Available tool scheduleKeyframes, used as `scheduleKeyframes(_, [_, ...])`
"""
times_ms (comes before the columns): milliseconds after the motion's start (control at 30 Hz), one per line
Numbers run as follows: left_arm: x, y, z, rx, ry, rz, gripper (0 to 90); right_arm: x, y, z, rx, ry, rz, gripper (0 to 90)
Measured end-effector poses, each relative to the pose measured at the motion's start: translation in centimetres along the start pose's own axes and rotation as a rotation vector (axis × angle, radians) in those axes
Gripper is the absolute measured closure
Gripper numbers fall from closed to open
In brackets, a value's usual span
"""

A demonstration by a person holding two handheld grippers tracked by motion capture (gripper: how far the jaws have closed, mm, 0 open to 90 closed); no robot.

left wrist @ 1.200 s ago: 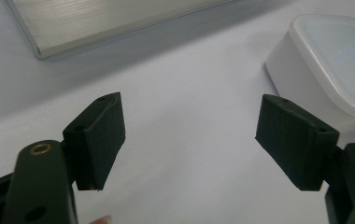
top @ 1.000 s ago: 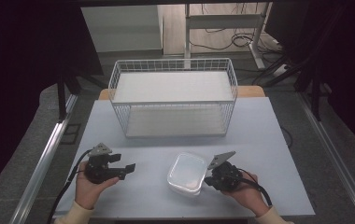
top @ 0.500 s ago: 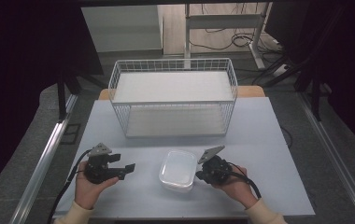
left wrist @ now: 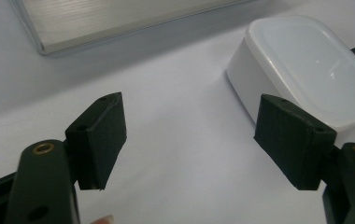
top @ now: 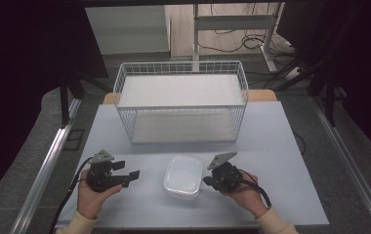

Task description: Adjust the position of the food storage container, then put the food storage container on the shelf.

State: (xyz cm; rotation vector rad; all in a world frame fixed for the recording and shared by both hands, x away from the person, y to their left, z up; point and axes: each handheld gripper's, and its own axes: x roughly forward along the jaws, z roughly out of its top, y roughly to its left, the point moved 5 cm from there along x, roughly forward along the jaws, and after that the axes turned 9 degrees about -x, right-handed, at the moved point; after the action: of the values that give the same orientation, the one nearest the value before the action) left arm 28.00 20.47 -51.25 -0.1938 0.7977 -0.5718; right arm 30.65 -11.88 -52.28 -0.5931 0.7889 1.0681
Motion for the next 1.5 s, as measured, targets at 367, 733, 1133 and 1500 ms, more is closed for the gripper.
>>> scheduleKeyframes(367, [0.8, -0.8, -0.3, 0.012, 0.024, -0.033, 26.2, -3.8, 0.1, -1.6, 0.194, -0.215, -0.035, 52.3])
scheduleKeyframes(733, [0.6, -1.4, -0.2, -0.01, 0.025, -0.073, 26.5, -3.2, 0.3, -0.8, 0.313, -0.323, -0.012, 22.8])
scheduleKeyframes(1133, [1.2, -2.7, 0.6, -0.058, 0.102, -0.127, 25.8, -3.4, 0.4, -0.7, 0.397, -0.368, 0.036, 26.4])
scheduleKeyframes(1500, [4.2, -5.0, 3.5, -0.117, 0.166, -0.213, 26.3, -2.5, 0.1, 1.3, 0.49, -0.353, 0.041, 29.5])
